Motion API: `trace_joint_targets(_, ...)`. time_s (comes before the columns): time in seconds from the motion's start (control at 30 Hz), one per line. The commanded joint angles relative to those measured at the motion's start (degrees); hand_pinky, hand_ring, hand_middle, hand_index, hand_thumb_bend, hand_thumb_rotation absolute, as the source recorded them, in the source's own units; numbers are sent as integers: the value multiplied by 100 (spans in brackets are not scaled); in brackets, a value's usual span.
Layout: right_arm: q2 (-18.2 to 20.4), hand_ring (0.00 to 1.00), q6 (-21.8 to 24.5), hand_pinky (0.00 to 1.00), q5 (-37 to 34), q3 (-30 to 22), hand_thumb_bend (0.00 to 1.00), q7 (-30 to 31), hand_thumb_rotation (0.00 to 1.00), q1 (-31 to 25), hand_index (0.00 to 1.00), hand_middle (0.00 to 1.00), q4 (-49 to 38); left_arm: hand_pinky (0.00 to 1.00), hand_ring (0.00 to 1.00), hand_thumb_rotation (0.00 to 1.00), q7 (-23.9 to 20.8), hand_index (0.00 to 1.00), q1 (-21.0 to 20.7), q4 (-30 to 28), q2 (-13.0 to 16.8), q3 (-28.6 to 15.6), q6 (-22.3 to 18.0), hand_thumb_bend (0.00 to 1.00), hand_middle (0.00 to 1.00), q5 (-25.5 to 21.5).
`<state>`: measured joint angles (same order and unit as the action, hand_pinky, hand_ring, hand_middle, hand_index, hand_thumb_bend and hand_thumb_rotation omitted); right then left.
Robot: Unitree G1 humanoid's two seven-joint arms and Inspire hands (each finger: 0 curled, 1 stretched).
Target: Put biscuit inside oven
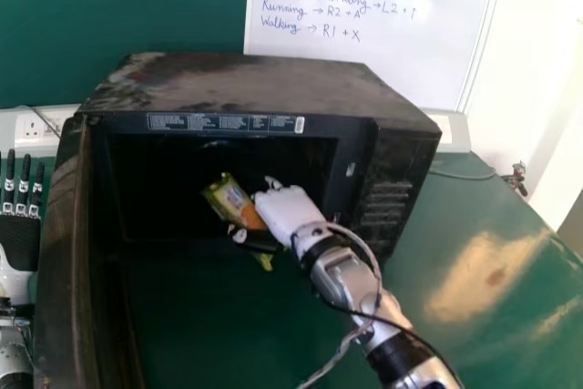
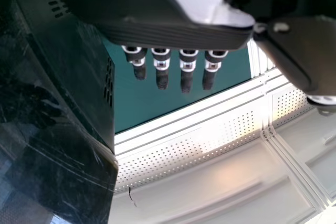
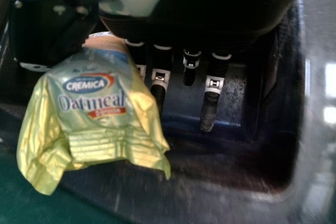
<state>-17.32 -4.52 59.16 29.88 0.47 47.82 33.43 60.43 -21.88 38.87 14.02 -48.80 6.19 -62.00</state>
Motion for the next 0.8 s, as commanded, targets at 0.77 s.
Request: trace_joint_targets(0.77, 378, 58, -137, 58, -402, 326, 52, -802, 0, 1113, 53, 47, 1855, 0, 0, 0, 11, 49, 306, 289, -217, -14, 107, 51, 48, 15)
